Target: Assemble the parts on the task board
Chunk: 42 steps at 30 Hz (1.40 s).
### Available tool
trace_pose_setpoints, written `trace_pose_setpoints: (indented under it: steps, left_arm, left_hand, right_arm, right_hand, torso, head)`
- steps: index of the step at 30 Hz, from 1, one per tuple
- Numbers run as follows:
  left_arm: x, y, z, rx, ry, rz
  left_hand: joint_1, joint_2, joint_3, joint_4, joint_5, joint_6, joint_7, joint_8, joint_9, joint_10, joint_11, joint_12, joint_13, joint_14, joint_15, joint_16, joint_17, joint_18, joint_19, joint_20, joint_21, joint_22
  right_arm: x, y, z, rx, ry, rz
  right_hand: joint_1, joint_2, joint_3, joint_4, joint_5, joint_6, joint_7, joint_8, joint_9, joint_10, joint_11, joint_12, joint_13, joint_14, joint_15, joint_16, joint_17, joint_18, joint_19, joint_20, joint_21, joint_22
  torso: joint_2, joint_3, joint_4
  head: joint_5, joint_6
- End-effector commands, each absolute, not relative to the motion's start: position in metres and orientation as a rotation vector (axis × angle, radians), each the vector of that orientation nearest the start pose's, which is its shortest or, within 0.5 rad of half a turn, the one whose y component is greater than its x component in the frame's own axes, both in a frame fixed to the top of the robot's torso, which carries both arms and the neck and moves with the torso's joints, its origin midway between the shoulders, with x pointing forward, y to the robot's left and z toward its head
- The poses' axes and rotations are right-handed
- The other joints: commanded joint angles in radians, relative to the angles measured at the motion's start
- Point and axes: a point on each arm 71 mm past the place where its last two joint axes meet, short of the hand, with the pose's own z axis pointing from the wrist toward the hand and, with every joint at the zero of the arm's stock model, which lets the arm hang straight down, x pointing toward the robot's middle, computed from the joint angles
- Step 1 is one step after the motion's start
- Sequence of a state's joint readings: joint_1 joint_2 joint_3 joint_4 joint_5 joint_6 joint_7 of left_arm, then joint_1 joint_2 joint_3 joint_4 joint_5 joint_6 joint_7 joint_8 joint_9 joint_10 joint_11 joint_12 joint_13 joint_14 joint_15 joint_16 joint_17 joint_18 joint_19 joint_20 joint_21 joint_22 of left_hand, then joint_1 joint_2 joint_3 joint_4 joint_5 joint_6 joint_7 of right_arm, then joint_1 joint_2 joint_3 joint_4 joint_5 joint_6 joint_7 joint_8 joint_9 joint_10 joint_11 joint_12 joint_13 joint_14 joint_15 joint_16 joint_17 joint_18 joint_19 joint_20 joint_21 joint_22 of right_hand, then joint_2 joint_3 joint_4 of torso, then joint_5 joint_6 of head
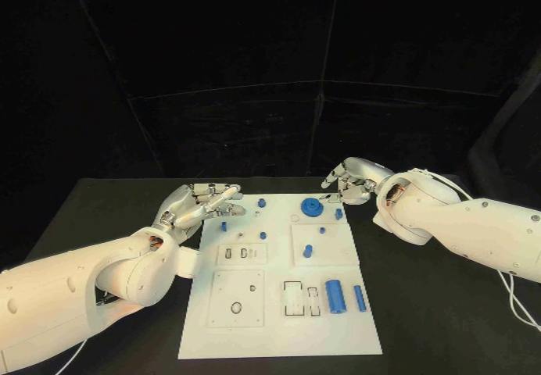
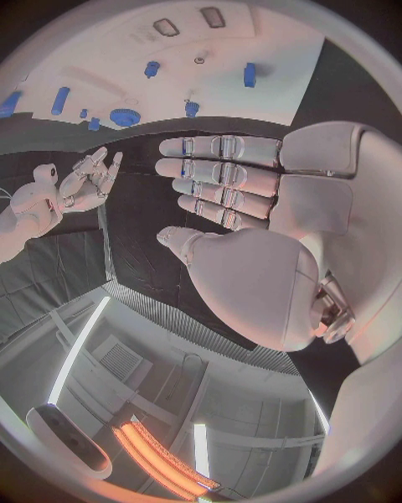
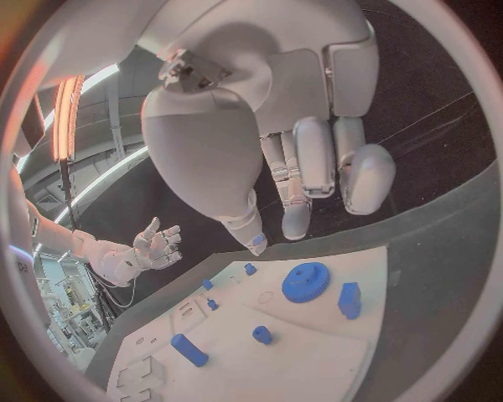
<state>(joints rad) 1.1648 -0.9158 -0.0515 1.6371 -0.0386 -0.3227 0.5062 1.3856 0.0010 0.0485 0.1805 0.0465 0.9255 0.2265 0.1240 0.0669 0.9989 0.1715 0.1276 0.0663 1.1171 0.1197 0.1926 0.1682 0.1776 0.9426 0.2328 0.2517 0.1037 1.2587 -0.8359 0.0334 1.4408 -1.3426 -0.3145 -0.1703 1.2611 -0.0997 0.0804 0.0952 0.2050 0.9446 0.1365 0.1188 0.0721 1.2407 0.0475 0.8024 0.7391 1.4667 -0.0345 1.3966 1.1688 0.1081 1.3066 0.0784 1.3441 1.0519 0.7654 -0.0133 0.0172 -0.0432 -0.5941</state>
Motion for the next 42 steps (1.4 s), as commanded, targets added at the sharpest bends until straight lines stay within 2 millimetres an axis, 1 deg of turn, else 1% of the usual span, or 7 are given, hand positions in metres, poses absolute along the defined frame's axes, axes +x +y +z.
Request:
trace_pose_setpoints:
  steps: [1,5,9,14,18,24,42]
  left_arm:
    - [0.46,0.209,-0.18,-1.028,1.374,-1.638]
    - [0.461,0.207,-0.181,-1.028,1.378,-1.641]
    - [0.462,0.206,-0.181,-1.028,1.381,-1.644]
    - [0.462,0.205,-0.182,-1.028,1.382,-1.645]
    - [0.463,0.205,-0.182,-1.028,1.384,-1.647]
    - [0.463,0.204,-0.183,-1.028,1.385,-1.647]
    - [0.464,0.205,-0.183,-1.029,1.388,-1.646]
  left_hand:
    - [0.003,0.008,0.0,-0.004,0.003,-0.003,0.005,-0.007,-0.002,-0.002,0.005,-0.001,-0.001,0.004,0.003,-0.003,0.001,0.005,0.008,0.001,-0.005,-0.001]
    - [0.003,0.009,0.0,-0.004,0.003,-0.003,0.004,-0.007,-0.001,-0.002,0.005,-0.002,-0.001,0.003,0.003,-0.004,0.001,0.005,0.008,0.001,-0.006,-0.001]
    - [0.004,0.009,0.0,-0.005,0.003,-0.003,0.004,-0.007,-0.001,-0.001,0.005,-0.002,-0.001,0.003,0.003,-0.005,0.001,0.005,0.008,0.001,-0.006,-0.002]
    - [0.005,0.01,0.0,-0.007,0.003,-0.003,0.004,-0.008,-0.001,-0.001,0.005,-0.002,-0.001,0.002,0.004,-0.006,0.002,0.005,0.008,0.001,-0.007,-0.002]
    - [0.005,0.01,0.0,-0.007,0.003,-0.003,0.004,-0.008,-0.001,-0.001,0.005,-0.002,-0.001,0.002,0.004,-0.006,0.002,0.005,0.008,0.001,-0.007,-0.002]
    - [0.006,0.011,0.001,-0.008,0.003,-0.003,0.004,-0.008,-0.001,-0.001,0.005,-0.003,-0.001,0.002,0.004,-0.007,0.002,0.005,0.008,0.001,-0.007,-0.003]
    - [0.006,0.011,0.001,-0.008,0.003,-0.003,0.004,-0.008,-0.001,-0.001,0.005,-0.003,-0.001,0.002,0.004,-0.007,0.002,0.005,0.008,0.001,-0.007,-0.003]
  right_arm:
    - [0.523,-0.233,-0.139,0.09,1.662,0.545]
    - [0.529,-0.23,-0.141,0.062,1.67,0.514]
    - [0.535,-0.222,-0.144,0.016,1.674,0.487]
    - [0.543,-0.211,-0.147,-0.034,1.677,0.463]
    - [0.547,-0.202,-0.15,-0.076,1.682,0.446]
    - [0.552,-0.195,-0.153,-0.111,1.7,0.43]
    - [0.556,-0.193,-0.16,-0.147,1.756,0.4]
  right_hand:
    - [0.028,-0.003,-0.018,0.016,0.003,-0.019,0.005,0.003,-0.002,0.038,0.003,0.117,0.128,0.048,0.009,0.027,0.054,-0.011,0.011,0.004,0.011,0.017]
    - [0.058,-0.005,-0.036,0.024,0.002,-0.041,0.01,0.002,-0.003,0.065,0.009,0.22,0.24,0.054,0.014,0.049,0.099,-0.013,0.017,0.008,0.019,0.033]
    - [0.089,-0.008,-0.057,0.039,0.0,-0.077,0.023,-0.005,-0.004,0.09,0.018,0.319,0.348,0.061,0.024,0.077,0.159,-0.018,0.026,0.018,0.032,0.056]
    - [0.111,-0.009,-0.068,0.051,0.0,-0.099,0.028,-0.01,-0.004,0.117,0.026,0.397,0.429,0.068,0.03,0.097,0.203,-0.021,0.034,0.024,0.042,0.075]
    - [0.123,-0.007,-0.072,0.055,0.0,-0.104,0.028,-0.008,-0.004,0.132,0.026,0.437,0.472,0.07,0.032,0.105,0.221,-0.022,0.038,0.026,0.048,0.085]
    - [0.132,-0.002,-0.076,0.058,0.001,-0.099,0.025,-0.002,-0.002,0.151,0.025,0.48,0.518,0.073,0.032,0.113,0.24,-0.024,0.041,0.026,0.054,0.096]
    - [0.134,0.012,-0.081,0.06,0.005,-0.073,0.022,0.016,0.002,0.172,0.023,0.528,0.569,0.075,0.03,0.121,0.258,-0.026,0.046,0.026,0.061,0.108]
  torso:
    - [0.0,0.002,-0.003]
    - [0.002,0.0015,-0.0002]
    - [0.002,0.0003,0.0017]
    - [0.006,0.0025,0.0044]
    - [0.009,0.003,0.0061]
    - [0.007,0.0033,0.0044]
    - [0.007,0.0042,0.0029]
  head:
    - [-0.005,0.002]
    - [-0.006,0.0]
    - [-0.006,-0.004]
    - [-0.008,-0.006]
    - [-0.009,-0.006]
    - [-0.007,-0.009]
    - [-0.006,-0.015]
